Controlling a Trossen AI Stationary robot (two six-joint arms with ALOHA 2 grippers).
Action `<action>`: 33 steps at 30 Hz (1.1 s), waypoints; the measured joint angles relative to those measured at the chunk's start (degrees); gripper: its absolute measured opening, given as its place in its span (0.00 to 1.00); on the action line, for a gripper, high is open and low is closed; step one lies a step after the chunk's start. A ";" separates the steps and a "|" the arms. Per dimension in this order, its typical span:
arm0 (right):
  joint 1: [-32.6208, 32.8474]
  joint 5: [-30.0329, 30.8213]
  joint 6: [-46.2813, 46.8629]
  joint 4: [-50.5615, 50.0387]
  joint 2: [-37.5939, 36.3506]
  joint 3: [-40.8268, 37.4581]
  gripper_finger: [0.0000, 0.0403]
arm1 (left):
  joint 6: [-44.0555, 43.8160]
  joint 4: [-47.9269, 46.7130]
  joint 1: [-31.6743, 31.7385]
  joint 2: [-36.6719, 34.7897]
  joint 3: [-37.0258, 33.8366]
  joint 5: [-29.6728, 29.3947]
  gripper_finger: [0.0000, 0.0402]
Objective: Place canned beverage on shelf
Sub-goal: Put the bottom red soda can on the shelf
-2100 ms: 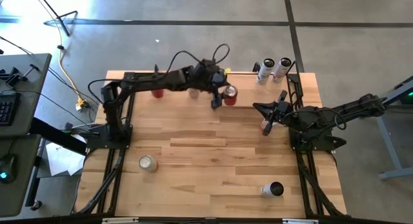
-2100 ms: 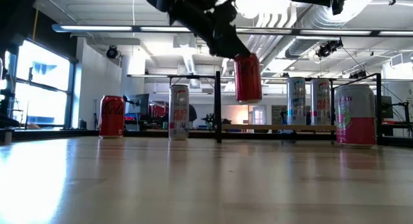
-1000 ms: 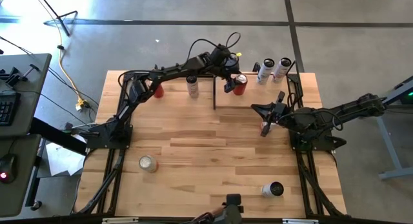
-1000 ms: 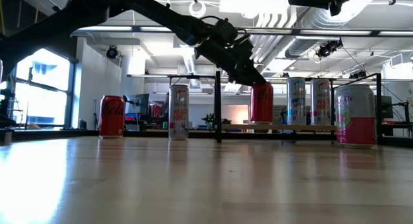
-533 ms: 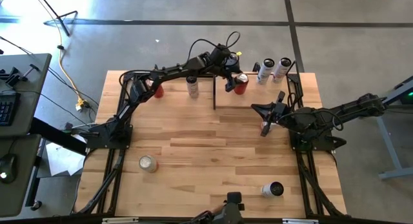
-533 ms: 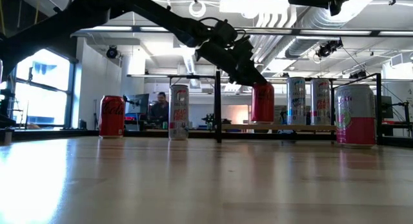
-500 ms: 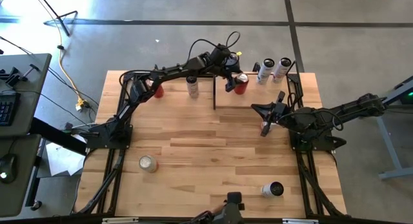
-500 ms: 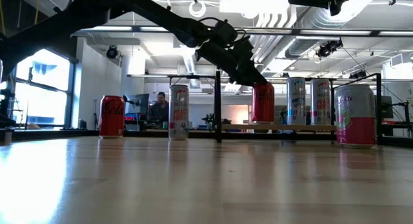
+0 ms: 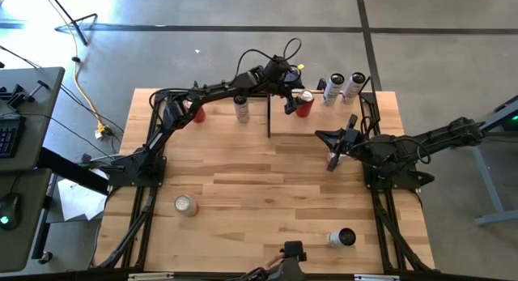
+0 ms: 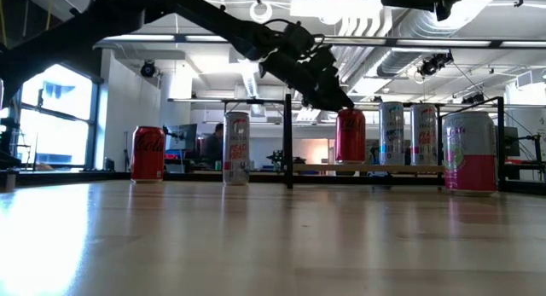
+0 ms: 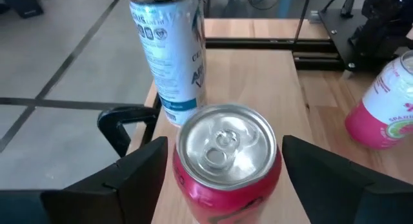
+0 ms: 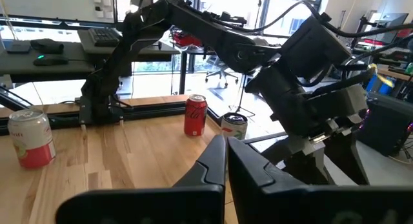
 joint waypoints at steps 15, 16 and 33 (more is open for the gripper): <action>0.00 2.12 -1.01 -2.08 -0.09 0.00 0.00 | 3.10 -6.02 0.42 -8.39 -0.04 -2.39 0.16; 0.00 2.11 -0.75 -2.49 -0.09 0.00 0.00 | 2.44 -5.57 0.42 -8.50 -0.41 -1.89 0.09; -3.50 4.59 4.17 -5.13 4.94 -0.02 0.00 | -5.02 34.02 -1.83 -26.00 -40.04 0.44 0.00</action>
